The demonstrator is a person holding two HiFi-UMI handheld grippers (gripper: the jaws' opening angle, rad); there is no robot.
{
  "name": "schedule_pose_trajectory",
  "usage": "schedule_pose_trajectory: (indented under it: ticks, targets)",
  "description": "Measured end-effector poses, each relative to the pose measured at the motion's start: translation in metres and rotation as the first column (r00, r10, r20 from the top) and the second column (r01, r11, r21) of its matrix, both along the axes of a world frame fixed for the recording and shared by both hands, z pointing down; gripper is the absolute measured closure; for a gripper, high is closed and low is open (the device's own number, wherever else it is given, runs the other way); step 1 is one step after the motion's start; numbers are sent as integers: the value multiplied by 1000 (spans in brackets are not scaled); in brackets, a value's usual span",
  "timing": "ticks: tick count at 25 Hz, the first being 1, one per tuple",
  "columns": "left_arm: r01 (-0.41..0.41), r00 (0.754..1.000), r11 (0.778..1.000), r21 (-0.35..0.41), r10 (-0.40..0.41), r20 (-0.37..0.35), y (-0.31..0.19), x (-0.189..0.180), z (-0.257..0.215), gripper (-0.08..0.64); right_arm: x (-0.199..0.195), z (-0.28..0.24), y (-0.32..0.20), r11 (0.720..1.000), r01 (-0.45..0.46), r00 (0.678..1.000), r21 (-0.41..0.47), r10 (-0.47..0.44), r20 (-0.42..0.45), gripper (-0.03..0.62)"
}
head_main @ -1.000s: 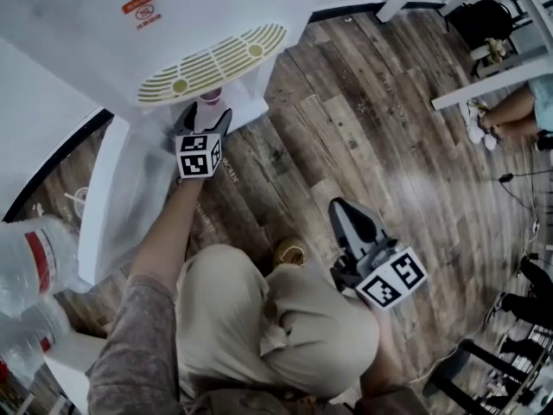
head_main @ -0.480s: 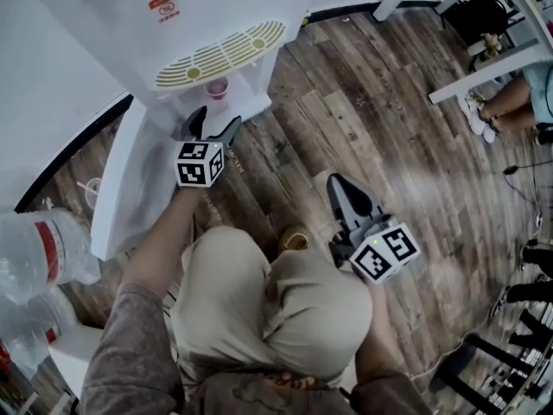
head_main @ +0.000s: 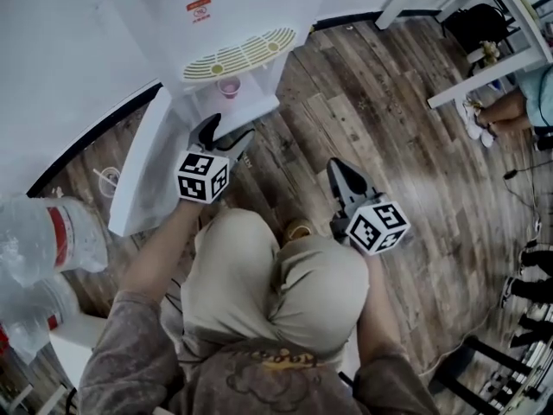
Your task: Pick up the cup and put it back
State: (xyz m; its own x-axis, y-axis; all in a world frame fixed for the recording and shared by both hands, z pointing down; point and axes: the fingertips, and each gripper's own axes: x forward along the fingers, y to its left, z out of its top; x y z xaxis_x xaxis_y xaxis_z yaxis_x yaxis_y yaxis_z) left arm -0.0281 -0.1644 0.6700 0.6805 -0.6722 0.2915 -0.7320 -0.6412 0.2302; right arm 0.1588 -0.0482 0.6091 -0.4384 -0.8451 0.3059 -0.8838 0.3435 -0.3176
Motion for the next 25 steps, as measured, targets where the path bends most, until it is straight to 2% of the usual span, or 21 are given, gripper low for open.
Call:
schedule_pose_trajectory:
  ticks: [6,11,14,18,25]
  targets:
    - [-63,998,996,65,61,25,34,-10,-41,207,1,4,-5,1000,-5,1000,-11,5,-11,588]
    - [-57,998,992,113,56,19,50,-25,-68,237,-5,5,-8,1000,15,1000,-12,-15,-19,588]
    - [-55,999,992,114,54,7,60,-31,-75,285,-3,4,-5,1000,16,1000,-11,-16,-24,588]
    - [-15,1000,990,140,14,9,67,-41,-81,408,-1,4,-6,1000,1,1000,-10,-2,-21,588]
    - [21,1000,992,123,-20,-8,67,-51,-84,502,-10,4,-10,1000,23,1000,-2,-23,-16,588]
